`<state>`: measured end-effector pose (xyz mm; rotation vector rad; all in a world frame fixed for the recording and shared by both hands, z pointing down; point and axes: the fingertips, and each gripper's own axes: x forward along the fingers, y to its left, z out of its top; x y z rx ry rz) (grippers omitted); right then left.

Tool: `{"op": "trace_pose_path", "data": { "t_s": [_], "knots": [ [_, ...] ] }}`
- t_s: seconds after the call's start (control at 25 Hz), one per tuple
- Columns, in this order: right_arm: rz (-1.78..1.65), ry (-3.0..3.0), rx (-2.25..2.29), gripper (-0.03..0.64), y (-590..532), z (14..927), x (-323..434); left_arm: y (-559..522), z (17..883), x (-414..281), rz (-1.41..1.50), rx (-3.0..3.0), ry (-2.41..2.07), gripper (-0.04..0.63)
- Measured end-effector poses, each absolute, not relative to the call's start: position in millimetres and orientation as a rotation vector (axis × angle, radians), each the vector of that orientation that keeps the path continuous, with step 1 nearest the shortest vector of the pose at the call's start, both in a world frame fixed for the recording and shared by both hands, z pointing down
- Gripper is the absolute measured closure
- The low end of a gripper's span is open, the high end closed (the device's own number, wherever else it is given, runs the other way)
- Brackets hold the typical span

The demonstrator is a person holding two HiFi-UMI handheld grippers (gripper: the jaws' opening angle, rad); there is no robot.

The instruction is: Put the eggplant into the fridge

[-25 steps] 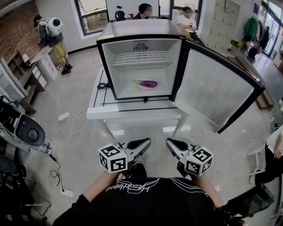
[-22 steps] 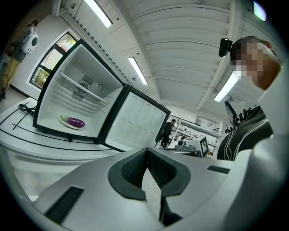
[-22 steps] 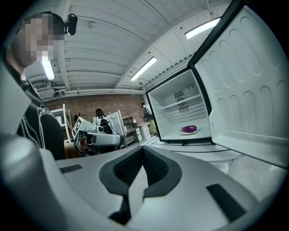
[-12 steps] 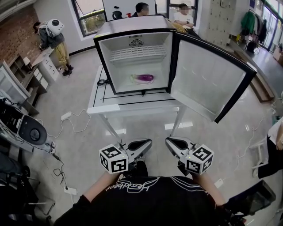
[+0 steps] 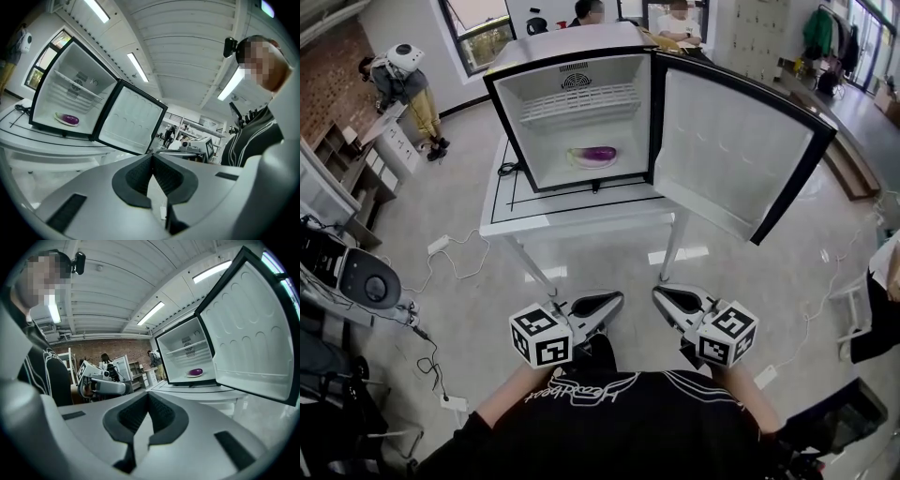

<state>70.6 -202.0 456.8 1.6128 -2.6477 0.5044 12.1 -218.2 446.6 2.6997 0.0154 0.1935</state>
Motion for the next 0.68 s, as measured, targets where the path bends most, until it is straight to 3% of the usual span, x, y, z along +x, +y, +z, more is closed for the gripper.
{"op": "trace_pose_path", "data": {
  "t_s": [0.68],
  "knots": [
    [0.534, -2.604, 1.593, 0.611, -193, 476, 72, -215, 461, 15, 0.210, 2.653, 0.045, 0.588]
  ]
}}
